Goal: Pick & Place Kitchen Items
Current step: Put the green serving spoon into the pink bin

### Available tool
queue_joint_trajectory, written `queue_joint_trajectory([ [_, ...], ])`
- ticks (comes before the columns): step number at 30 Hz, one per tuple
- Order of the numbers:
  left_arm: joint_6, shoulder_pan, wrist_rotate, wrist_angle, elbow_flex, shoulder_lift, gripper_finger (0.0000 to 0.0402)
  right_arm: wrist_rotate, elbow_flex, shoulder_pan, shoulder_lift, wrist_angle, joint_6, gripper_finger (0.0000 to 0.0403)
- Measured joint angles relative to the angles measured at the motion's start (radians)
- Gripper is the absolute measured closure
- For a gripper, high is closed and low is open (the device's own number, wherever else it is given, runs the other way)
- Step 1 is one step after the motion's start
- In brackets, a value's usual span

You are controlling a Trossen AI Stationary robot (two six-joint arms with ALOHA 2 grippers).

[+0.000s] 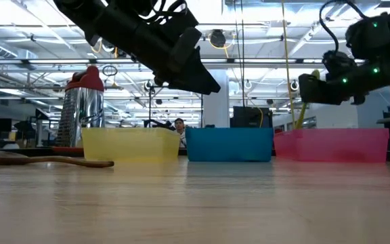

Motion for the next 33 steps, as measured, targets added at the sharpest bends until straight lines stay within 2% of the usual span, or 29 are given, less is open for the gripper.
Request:
queue_joint_trajectory([
  [6, -0.001, 0.018, 0.0, 0.001, 0.0, 0.0, 0.022, -0.121, -0.039, -0.124, 0.057, 0.036, 0.077, 0.0362],
  [9, -0.002, 0.027, 0.0, 0.001, 0.0, 0.0, 0.022, -0.215, -0.028, -0.154, 0.11, 0.056, 0.081, 0.0362],
  [19, -0.002, 0.039, 0.0, 0.001, 0.0, 0.0, 0.022, -0.222, -0.005, -0.186, 0.305, 0.157, 0.083, 0.0362],
  [22, -0.002, 0.039, 0.0, 0.001, 0.0, 0.0, 0.022, -0.267, -0.003, -0.187, 0.332, 0.173, 0.074, 0.0358],
  [27, -0.002, 0.039, 0.0, 0.0, 0.0, 0.0, 0.022, -0.353, -0.01, -0.185, 0.339, 0.141, 0.032, 0.0332],
  [33, -0.009, 0.039, 0.0, -0.001, 0.001, 0.0, 0.022, -0.354, -0.008, -0.185, 0.321, 0.209, -0.066, 0.0288],
])
